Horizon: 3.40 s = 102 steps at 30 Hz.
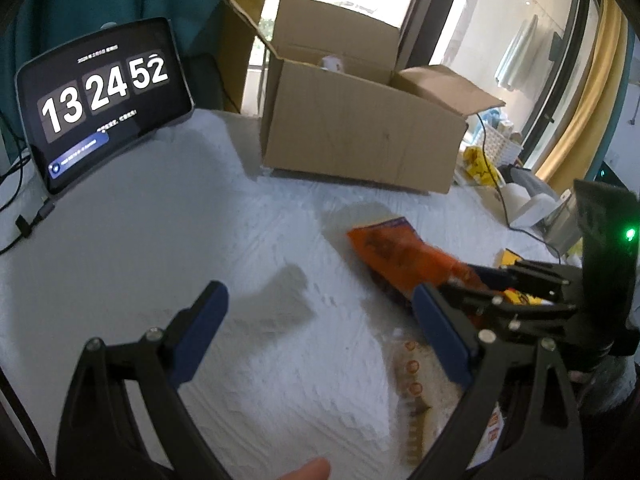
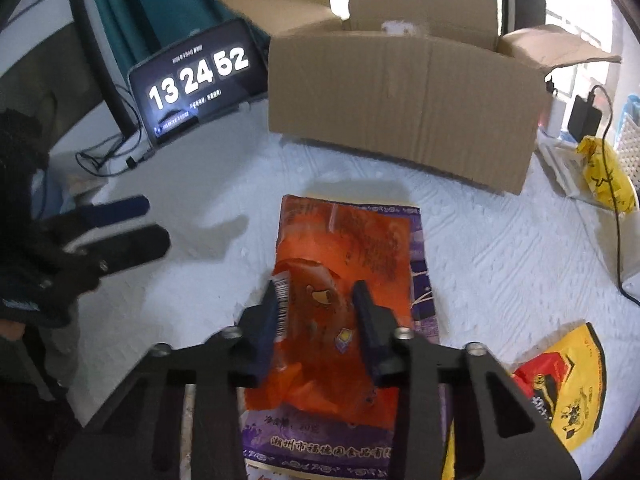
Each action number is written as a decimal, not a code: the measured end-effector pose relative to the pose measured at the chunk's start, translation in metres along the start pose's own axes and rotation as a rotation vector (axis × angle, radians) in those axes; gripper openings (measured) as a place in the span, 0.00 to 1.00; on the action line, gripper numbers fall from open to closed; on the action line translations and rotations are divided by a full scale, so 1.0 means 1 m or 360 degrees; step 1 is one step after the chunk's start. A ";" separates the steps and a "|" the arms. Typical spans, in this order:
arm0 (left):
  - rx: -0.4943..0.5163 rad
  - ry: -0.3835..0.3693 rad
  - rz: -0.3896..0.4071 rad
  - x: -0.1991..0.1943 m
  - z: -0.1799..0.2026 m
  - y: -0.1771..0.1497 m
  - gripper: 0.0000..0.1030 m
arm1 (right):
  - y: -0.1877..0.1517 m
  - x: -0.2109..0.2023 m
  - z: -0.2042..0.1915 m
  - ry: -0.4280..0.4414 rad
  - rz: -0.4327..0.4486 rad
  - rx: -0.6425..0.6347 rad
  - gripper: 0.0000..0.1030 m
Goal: Organize snacks
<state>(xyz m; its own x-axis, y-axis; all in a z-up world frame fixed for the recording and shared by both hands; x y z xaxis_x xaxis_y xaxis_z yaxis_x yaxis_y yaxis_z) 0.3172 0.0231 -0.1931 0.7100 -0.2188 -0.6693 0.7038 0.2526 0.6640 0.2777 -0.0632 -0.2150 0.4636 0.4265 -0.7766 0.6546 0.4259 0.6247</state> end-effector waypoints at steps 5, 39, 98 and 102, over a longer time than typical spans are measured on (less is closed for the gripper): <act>0.0035 -0.0001 -0.0019 0.003 0.011 0.000 0.92 | 0.010 -0.028 0.012 0.0004 0.0126 0.0043 0.31; 0.0340 -0.0045 -0.0533 0.117 0.131 -0.034 0.92 | -0.018 -0.082 0.138 0.0107 0.0406 0.0432 0.31; -0.0283 -0.0407 -0.0596 0.117 0.145 -0.010 0.73 | -0.048 -0.042 0.138 0.0176 0.0259 0.0550 0.31; -0.0260 -0.0500 -0.0610 0.119 0.162 -0.013 0.72 | -0.050 -0.046 0.156 0.0198 0.0301 0.0690 0.31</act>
<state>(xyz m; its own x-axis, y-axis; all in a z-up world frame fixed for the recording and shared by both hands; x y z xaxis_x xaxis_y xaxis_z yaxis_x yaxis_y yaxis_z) 0.3970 -0.1593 -0.2273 0.3924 -0.5904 -0.7053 0.9196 0.2370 0.3133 0.3167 -0.2290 -0.2230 0.5407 0.5677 -0.6207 0.7665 -0.0284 0.6417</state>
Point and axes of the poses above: each gripper's, at about its wrist camera, not at the fingertips, and x roughly the way its jaws point, z to its right, y to its top, the point moved 10 cm from there along x, roughly the way its jaws point, and after that the axes turned 4 degrees about -y, right-handed, at the moved point
